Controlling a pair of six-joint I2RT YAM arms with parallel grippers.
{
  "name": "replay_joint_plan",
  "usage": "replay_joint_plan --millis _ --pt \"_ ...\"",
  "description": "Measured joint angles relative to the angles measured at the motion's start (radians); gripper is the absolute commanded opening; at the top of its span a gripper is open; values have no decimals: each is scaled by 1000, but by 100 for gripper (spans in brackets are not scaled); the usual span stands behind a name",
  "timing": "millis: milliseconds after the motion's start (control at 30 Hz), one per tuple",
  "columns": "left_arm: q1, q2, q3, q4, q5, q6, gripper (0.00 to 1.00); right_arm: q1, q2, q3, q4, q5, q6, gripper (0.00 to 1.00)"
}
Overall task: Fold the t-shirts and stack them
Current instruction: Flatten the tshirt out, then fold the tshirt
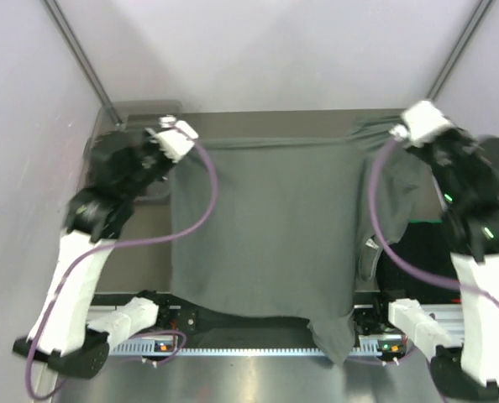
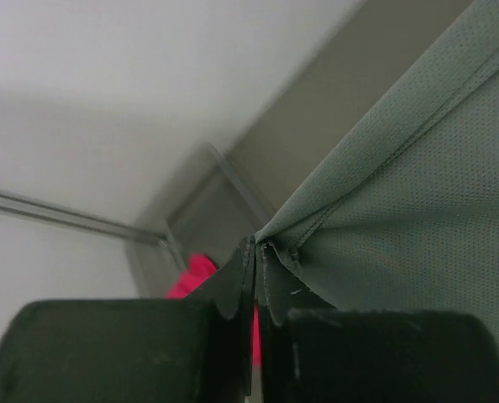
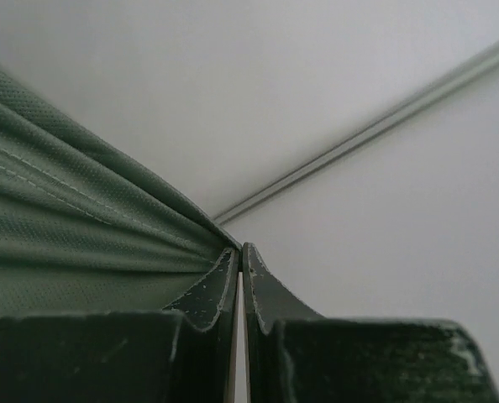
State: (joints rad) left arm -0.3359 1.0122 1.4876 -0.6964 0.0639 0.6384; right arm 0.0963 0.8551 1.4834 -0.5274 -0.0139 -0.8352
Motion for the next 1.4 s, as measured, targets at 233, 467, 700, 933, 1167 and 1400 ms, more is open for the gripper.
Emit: replay_joint_plan --millis 233,467,700,933,1167,1400 --pt "16 312 -352 197 -84 62 7 -6 359 -345 74 16 -26 0" --pt "44 848 -151 312 -116 28 4 -16 805 -237 133 32 16 0" --pt "59 1137 110 410 -164 -2 5 -33 1156 92 234 54 89 0" --pt "63 1325 298 518 -237 -31 5 -40 1412 347 282 79 177 0" --pt "64 1478 454 690 -300 -22 8 -41 1564 492 304 105 220 0" --pt "66 1555 556 769 -298 4 9 -42 1582 539 329 118 208 0"
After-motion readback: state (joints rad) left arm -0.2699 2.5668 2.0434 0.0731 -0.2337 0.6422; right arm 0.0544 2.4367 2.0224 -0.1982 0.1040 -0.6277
